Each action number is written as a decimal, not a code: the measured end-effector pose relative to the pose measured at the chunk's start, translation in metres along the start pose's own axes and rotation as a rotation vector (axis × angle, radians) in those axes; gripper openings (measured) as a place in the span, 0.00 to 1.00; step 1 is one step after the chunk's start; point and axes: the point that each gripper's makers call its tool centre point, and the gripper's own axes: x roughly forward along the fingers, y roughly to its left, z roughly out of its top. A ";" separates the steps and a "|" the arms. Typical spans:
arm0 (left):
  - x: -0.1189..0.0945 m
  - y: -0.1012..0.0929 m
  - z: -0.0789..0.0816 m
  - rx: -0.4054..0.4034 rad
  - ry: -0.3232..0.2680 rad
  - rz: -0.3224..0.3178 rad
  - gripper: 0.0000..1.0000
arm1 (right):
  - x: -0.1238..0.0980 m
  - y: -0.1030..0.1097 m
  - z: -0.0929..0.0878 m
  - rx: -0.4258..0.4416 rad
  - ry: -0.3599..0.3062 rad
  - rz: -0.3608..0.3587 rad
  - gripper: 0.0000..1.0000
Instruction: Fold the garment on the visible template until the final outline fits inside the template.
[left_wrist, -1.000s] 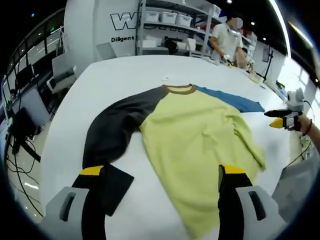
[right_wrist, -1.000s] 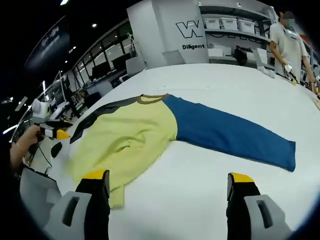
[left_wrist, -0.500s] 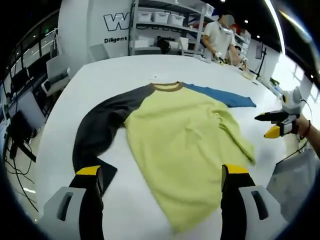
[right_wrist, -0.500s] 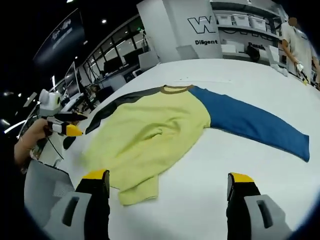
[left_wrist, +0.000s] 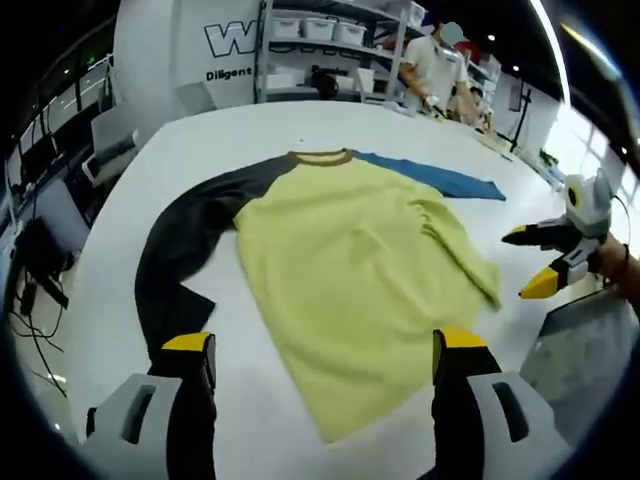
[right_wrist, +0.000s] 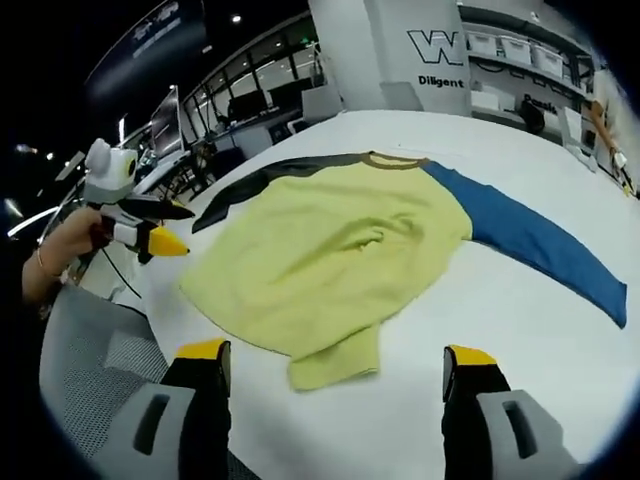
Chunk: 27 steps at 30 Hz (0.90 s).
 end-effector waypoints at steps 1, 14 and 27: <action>-0.001 0.000 -0.002 -0.004 0.002 0.003 0.83 | 0.001 0.005 -0.002 0.002 0.000 0.011 0.81; -0.003 -0.010 -0.030 -0.058 0.067 0.008 0.58 | 0.017 0.036 -0.017 -0.151 0.078 0.057 0.47; -0.007 -0.006 -0.051 -0.160 0.107 0.067 0.35 | 0.022 0.024 -0.023 -0.193 0.105 0.000 0.08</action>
